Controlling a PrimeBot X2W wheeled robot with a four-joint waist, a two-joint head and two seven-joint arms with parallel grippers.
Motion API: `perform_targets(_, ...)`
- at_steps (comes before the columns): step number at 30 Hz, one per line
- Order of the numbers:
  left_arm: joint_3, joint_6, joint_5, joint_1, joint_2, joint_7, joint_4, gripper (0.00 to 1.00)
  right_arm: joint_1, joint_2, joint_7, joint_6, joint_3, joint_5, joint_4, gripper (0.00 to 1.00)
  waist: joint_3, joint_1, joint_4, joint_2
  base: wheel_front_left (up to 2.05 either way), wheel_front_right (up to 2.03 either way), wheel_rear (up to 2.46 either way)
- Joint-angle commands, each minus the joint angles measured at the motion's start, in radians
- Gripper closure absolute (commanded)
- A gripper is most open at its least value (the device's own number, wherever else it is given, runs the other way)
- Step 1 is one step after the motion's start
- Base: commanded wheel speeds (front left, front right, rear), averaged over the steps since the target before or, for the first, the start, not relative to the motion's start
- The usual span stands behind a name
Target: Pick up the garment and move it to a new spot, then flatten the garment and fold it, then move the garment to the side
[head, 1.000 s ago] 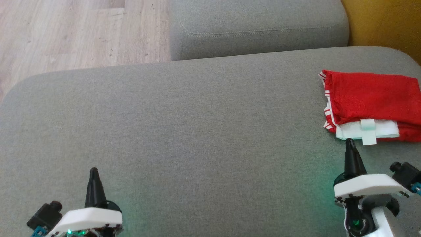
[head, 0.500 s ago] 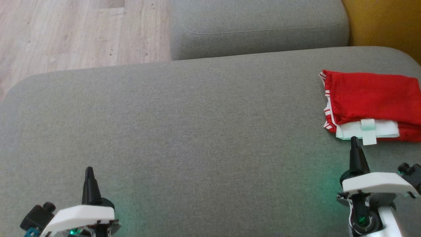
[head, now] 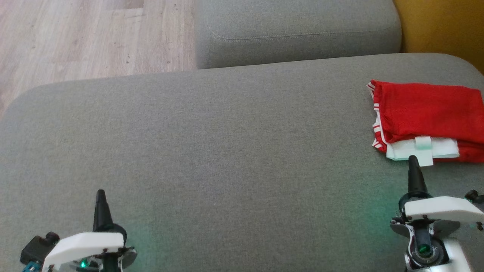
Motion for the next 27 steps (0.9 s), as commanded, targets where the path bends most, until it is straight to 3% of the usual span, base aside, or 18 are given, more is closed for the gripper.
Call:
perform_targets(1, 0.032, -0.006, -0.018, -0.049, 0.005, 0.007, -0.036, 1.00, -0.021, -0.004, 0.007, 0.000, 0.009, 0.024, -0.042, 1.00, 0.000, 0.0000, 0.000, 0.0000, 0.00, 0.00, 0.00)
perform_targets(27, 0.070, -0.012, -0.270, -0.062, 0.007, 0.083, -0.055, 1.00, -0.009, -0.004, 0.082, -0.001, -0.020, 0.329, -0.092, 1.00, 0.002, -0.0001, 0.000, 0.0000, 0.00, 0.00, 0.00)
